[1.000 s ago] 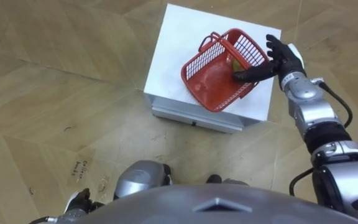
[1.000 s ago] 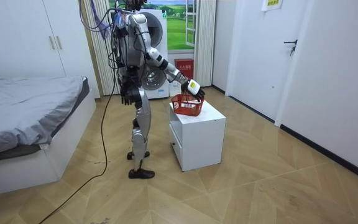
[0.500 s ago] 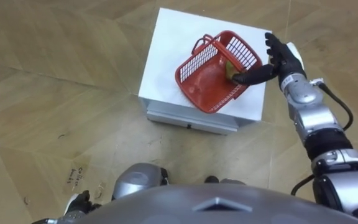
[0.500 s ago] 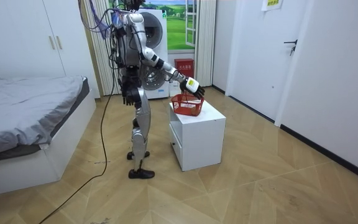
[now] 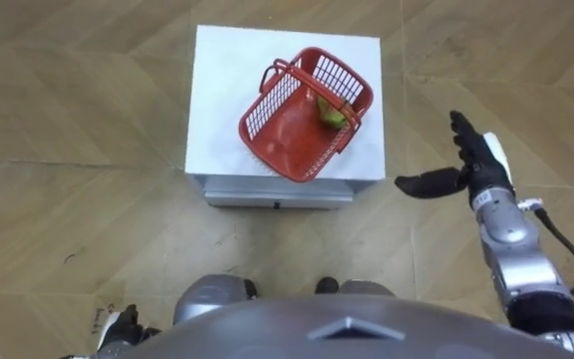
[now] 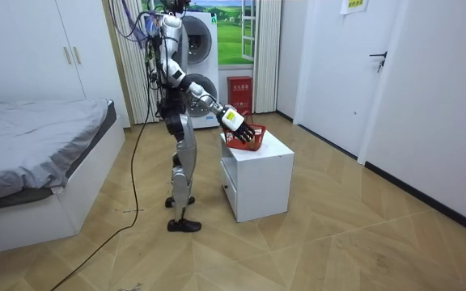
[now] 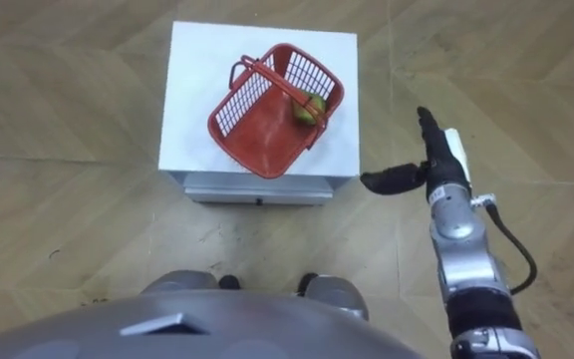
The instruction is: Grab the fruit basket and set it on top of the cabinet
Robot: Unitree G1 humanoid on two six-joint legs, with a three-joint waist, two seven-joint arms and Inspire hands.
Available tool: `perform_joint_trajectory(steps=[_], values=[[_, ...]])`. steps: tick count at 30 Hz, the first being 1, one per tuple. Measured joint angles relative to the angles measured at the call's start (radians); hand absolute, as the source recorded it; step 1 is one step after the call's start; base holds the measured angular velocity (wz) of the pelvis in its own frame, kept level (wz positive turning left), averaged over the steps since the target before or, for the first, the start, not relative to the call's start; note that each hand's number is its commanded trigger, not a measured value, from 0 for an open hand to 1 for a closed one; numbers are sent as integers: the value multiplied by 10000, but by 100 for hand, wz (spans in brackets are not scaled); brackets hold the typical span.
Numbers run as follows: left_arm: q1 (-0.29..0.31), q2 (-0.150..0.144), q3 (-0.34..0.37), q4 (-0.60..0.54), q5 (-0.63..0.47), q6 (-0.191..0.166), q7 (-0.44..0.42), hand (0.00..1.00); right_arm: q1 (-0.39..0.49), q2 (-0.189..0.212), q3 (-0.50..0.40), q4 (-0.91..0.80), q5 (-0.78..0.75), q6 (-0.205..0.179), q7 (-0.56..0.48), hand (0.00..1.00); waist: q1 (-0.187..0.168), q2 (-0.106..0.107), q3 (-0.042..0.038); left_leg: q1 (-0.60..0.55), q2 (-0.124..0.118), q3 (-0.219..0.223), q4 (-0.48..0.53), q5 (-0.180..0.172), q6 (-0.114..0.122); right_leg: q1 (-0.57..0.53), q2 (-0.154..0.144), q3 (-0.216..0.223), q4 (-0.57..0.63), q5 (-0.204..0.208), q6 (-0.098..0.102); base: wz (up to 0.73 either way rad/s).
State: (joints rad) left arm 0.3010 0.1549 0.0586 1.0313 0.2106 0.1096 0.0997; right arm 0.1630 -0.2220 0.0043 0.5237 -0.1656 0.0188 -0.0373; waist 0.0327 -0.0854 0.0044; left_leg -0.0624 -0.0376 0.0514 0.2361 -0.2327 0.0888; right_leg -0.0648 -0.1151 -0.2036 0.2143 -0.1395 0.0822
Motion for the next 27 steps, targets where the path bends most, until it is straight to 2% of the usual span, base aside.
perform_joint_trajectory(steps=[2, 6, 11, 15, 21, 27], values=[[26, 6, 218, -1, -14, -3, 5, 0, 45, 1, -118, 541, -4, -47, 70, 0, -6, -2, -4, 153, 9, 18, -48, 2, -3, 156, 27, 55, -83, 0, 0, -3], [29, 24, 456, -117, -6, -74, 100, 0, 373, -1, -412, 1478, 2, -116, 69, 0, -24, -4, -73, 355, 11, 87, -151, 2, -4, 342, 54, 93, -287, 1, -1, -1], [-9, -5, 469, -129, 18, -84, 465, 0, 452, 70, -406, 3371, 283, -292, -3, 0, -35, 147, -41, 755, 67, 81, -346, -16, -37, 703, 110, 97, -318, 0, -1, -1], [-93, -17, 565, -196, 3, -81, 612, 0, 439, 292, -480, 4484, 806, -300, -108, 0, -32, 169, -29, 818, 70, 96, -374, -24, -71, 839, 134, 114, -470, 1, -2, -1], [-120, -249, 611, -154, 1, -85, 861, 0, 399, 563, -674, 5568, 1433, -354, -134, 0, -15, 333, -29, 1090, 86, 134, -469, -35, -89, 1070, 158, 132, -492, 2, -4, -1], [-141, -302, 631, 121, 4, -54, 832, 0, 183, 737, -685, 6509, 1812, -307, -34, 0, -22, 352, -35, 1124, 83, 115, -502, -38, -94, 1168, 177, 117, -634, 6, -9, 1]])
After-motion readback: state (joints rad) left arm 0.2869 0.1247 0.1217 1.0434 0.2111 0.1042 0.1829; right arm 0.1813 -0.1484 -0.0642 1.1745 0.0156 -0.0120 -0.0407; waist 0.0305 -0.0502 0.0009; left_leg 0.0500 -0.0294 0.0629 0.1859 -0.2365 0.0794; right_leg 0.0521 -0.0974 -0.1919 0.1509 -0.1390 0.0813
